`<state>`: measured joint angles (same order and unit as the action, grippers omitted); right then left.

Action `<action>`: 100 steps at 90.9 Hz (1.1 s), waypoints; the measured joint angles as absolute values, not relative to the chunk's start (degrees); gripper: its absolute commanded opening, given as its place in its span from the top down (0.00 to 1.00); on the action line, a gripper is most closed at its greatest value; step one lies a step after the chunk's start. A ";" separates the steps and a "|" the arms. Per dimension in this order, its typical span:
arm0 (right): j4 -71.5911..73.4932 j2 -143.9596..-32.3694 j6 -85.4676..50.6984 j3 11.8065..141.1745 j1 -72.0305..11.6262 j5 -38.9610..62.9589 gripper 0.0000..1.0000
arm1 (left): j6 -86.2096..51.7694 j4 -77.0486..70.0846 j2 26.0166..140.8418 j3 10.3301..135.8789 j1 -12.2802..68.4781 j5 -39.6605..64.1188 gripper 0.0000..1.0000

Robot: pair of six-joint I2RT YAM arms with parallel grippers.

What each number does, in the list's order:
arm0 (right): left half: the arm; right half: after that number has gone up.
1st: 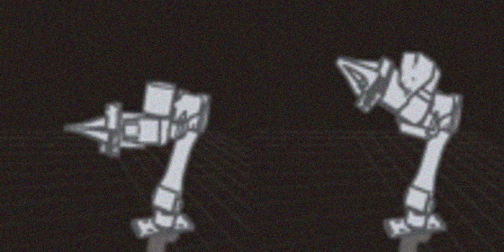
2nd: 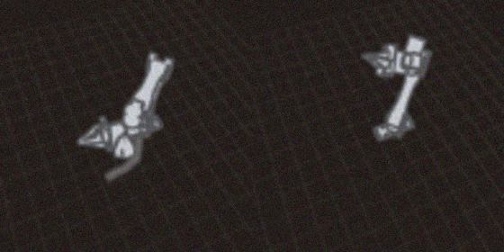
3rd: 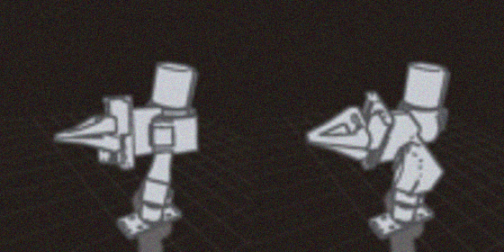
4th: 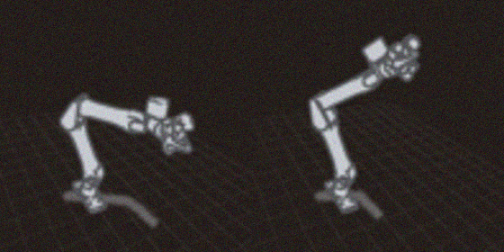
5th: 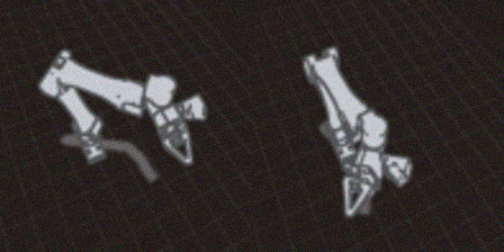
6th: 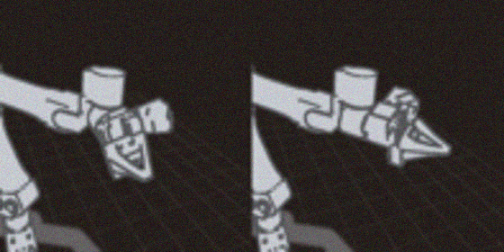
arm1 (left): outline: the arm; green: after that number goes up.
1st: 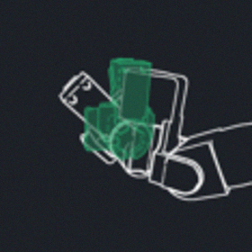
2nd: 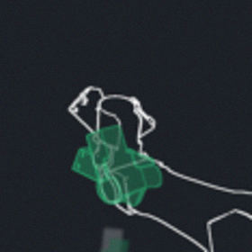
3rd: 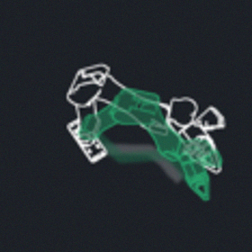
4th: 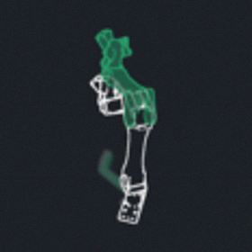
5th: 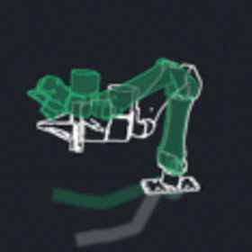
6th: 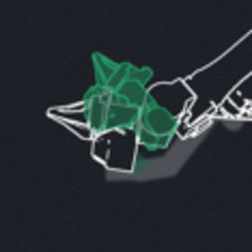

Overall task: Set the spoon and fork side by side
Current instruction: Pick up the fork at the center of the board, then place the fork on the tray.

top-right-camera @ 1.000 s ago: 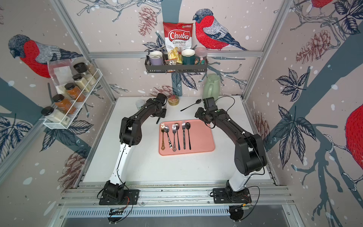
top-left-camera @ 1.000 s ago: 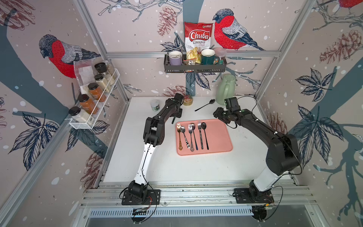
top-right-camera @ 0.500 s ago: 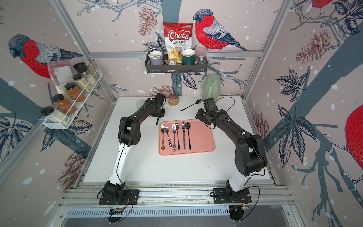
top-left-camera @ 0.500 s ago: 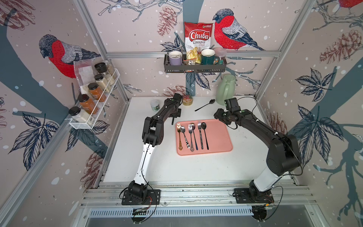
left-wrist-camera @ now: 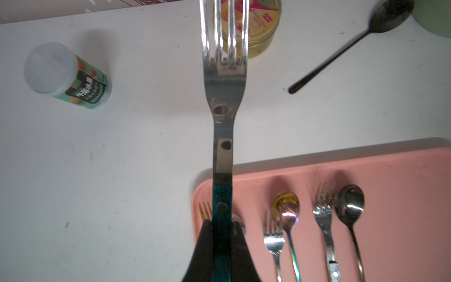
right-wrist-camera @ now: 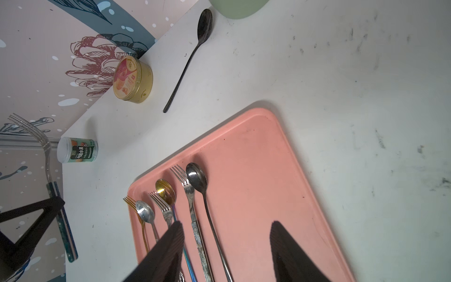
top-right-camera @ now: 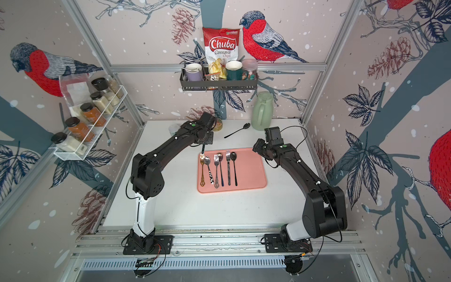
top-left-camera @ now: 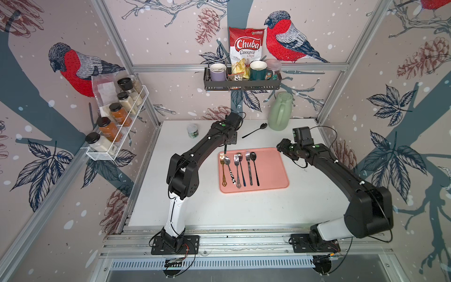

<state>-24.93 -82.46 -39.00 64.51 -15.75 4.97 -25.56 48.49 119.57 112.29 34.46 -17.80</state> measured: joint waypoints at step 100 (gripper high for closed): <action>-30.52 -76.62 -37.34 59.57 -10.33 5.50 0.41 | -65.54 55.66 142.78 124.36 59.13 -27.49 0.99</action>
